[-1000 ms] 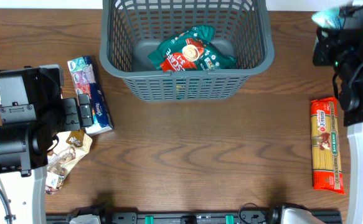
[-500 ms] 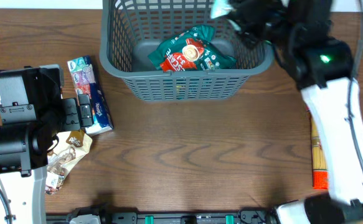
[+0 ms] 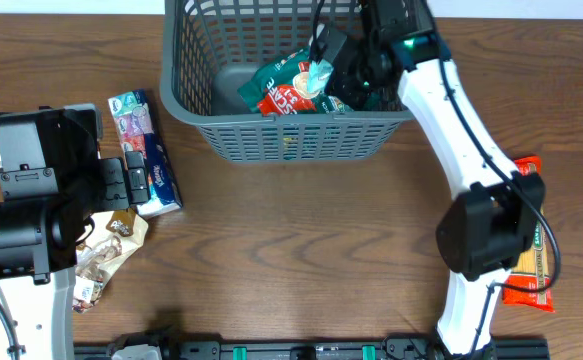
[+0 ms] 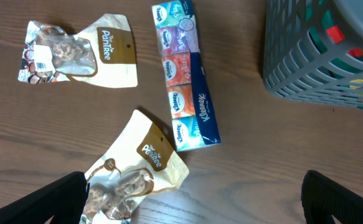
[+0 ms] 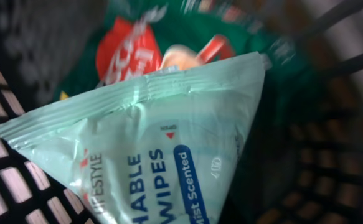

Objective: Pack container
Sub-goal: 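Carry the wipes packet into the basket and release it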

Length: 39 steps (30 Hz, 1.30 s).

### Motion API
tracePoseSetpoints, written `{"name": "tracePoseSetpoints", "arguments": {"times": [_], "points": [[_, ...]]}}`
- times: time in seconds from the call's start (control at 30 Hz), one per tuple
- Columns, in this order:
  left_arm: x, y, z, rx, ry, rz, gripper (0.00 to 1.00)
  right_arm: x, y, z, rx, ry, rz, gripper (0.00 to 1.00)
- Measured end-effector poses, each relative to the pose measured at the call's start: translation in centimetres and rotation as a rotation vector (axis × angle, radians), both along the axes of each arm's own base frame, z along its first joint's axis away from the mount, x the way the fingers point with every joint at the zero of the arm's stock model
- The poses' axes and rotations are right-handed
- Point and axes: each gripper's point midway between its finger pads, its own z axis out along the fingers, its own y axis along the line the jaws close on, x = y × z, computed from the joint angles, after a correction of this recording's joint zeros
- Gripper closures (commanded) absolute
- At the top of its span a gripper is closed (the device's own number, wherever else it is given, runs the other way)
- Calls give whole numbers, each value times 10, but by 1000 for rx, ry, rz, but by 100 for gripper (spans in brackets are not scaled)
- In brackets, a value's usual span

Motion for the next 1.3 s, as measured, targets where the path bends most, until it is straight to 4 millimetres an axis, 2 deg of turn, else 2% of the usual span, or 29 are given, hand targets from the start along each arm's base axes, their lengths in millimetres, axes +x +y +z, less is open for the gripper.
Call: {"name": "tracePoseSetpoints", "arguments": {"times": [0.03,0.07,0.2,0.3,0.33,0.37,0.43,0.53,0.57,0.63,0.7,0.73,0.8,0.87,0.97,1.07,1.13,1.23,1.3], "points": [[0,0,0,0,0,0,1,-1,-1,-9,-14,22,1,5],[0,0,0,0,1,0,1,-2,-3,-15,-24,37,-1,1],[0,0,0,0,0,0,1,-4,-5,-22,-38,57,-11,1],[0,0,0,0,1,0,1,-3,-2,-11,-23,41,-15,1],[0,0,0,0,1,0,1,-1,-1,-2,-10,23,-19,1],[0,0,0,0,0,0,1,2,0,10,5,1,-27,1],[0,0,0,0,1,0,1,9,1,47,49,-69,-61,1],[0,0,0,0,1,0,1,13,-11,129,146,-209,-155,1],[0,0,0,0,0,0,1,8,-26,166,187,-261,-216,1],[0,0,0,0,1,0,1,-4,-57,211,232,-312,-325,1],[0,0,0,0,0,0,1,-28,-108,246,262,-329,-513,1],[0,0,0,0,1,0,1,-43,-136,255,265,-318,-618,1],[0,0,0,0,0,0,2,-77,-190,254,251,-245,-834,1],[0,0,0,0,1,0,1,-104,-229,239,223,-151,-1008,1],[0,0,0,0,0,0,1,-133,-265,211,177,-1,-1184,1],[0,0,0,0,1,0,1,-153,-285,187,138,125,-1287,1],[0,0,0,0,1,0,1,-159,-289,179,130,161,-1314,1],[0,0,0,0,0,0,1,-175,-284,160,110,236,-1327,1],[0,0,0,0,-1,0,1,-194,-278,146,92,290,-1332,1]]}}
